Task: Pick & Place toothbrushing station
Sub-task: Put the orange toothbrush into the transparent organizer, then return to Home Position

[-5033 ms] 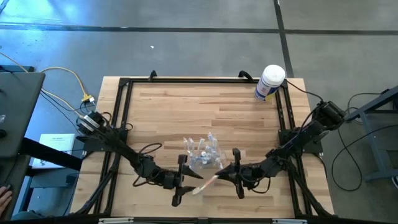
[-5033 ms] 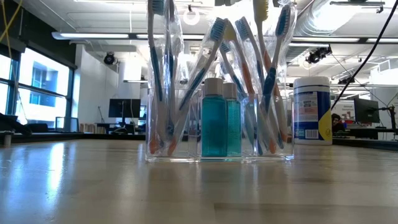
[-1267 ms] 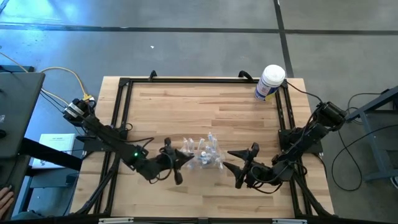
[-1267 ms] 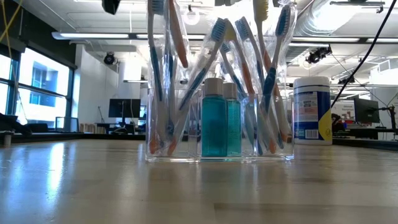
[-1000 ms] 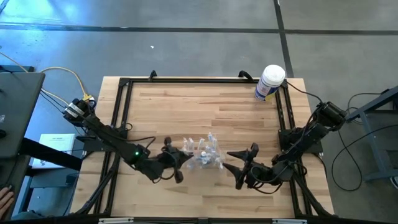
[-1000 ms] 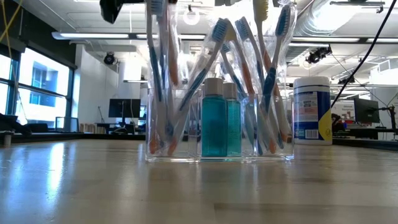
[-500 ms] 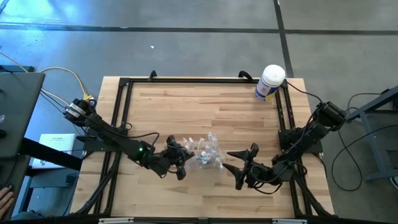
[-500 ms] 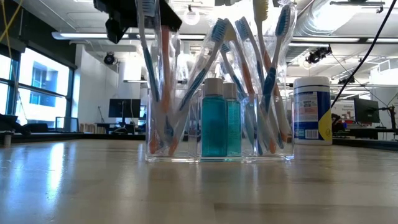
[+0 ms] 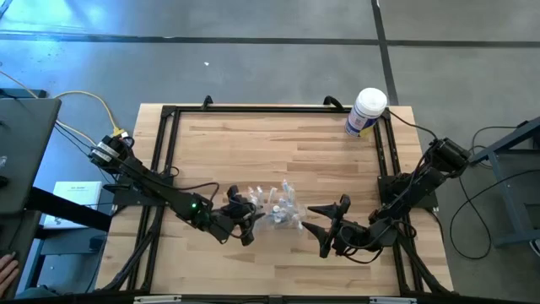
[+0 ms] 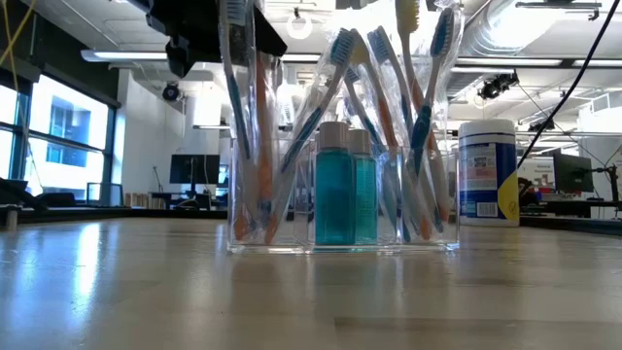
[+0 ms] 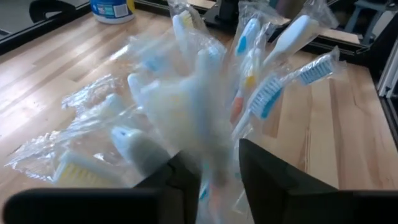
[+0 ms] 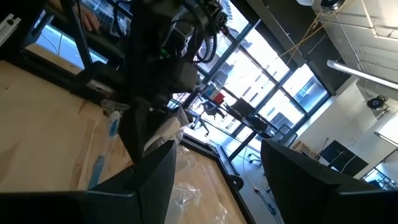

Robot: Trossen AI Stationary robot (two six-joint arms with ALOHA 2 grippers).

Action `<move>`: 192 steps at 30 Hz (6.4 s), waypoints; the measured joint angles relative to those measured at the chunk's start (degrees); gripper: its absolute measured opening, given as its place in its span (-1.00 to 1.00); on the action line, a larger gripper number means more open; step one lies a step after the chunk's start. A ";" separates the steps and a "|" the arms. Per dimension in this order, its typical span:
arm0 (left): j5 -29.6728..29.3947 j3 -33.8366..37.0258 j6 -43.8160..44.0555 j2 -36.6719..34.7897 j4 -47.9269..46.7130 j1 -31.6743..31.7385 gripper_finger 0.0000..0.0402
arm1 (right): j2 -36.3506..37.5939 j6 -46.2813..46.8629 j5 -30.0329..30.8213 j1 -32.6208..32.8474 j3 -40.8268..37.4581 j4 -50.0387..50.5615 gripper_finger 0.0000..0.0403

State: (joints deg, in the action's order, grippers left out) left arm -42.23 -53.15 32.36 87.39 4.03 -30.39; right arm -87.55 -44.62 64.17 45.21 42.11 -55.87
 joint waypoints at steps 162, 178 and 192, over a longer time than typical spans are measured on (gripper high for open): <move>-26.83 52.68 -21.16 -84.53 -4.43 -33.73 -0.99 | 44.22 43.32 -65.77 -35.36 -41.79 33.52 -0.99; -9.86 52.68 -22.12 -81.15 -1.59 -13.18 -0.99 | 44.22 43.32 -65.78 -35.36 -41.79 33.52 -0.99; 3.16 52.68 -12.35 -65.80 -0.56 -2.94 -0.99 | 62.82 43.34 -65.78 -35.36 -41.79 36.92 -0.99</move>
State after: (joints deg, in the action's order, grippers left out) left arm -39.07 -0.47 20.01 21.59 3.47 -33.34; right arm -24.73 -1.28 -1.61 9.85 0.32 -18.94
